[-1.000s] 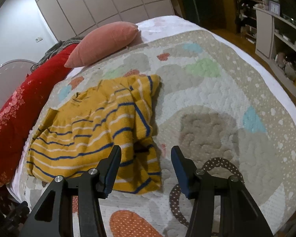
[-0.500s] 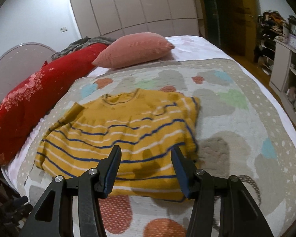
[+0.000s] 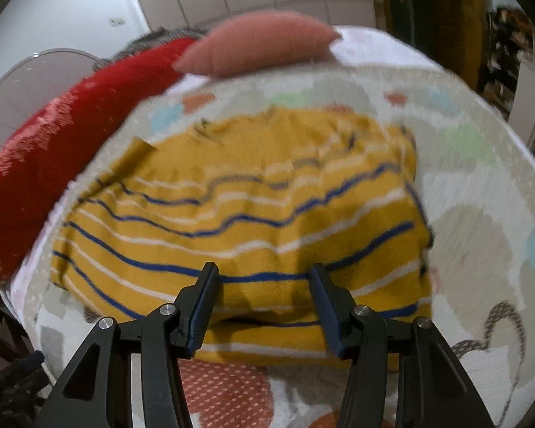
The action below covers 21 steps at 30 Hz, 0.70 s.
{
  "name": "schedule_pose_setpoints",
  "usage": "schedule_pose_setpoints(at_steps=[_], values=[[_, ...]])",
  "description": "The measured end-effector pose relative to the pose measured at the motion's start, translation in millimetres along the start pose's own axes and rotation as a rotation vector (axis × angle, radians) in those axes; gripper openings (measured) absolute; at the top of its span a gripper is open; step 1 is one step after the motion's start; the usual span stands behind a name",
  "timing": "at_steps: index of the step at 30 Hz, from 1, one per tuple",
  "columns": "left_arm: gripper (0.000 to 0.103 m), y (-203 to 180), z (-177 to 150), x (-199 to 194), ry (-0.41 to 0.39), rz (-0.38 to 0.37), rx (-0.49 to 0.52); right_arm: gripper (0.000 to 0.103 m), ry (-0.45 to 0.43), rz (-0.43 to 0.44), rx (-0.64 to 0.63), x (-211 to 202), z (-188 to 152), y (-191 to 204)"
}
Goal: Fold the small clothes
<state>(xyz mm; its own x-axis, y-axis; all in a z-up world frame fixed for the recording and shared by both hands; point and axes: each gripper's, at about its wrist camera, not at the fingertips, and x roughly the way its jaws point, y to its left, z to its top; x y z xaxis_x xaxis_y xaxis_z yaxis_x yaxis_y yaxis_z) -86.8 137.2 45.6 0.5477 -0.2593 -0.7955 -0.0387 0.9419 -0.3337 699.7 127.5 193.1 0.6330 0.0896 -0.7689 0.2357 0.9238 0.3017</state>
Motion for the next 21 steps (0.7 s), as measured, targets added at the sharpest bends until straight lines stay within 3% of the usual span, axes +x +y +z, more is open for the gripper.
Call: schedule_pose_setpoints(at_steps=[4,11,17,21], values=[[0.082,6.0,-0.3,-0.3,-0.002,0.0,-0.014,0.059,0.009,0.019,0.023,8.2,-3.2,-7.4],[0.082,9.7,-3.4,-3.2,-0.008,-0.012,-0.014,0.062,0.027,-0.03,-0.017,5.3,0.9,4.0],[0.082,14.6,-6.1,-8.7,-0.025,0.001,-0.003,0.063,-0.1,-0.008,-0.01,-28.1,12.3,20.2],[0.082,19.7,-7.8,-9.9,-0.022,0.004,-0.013,0.065,-0.089,-0.004,-0.032,-19.2,21.1,35.8]])
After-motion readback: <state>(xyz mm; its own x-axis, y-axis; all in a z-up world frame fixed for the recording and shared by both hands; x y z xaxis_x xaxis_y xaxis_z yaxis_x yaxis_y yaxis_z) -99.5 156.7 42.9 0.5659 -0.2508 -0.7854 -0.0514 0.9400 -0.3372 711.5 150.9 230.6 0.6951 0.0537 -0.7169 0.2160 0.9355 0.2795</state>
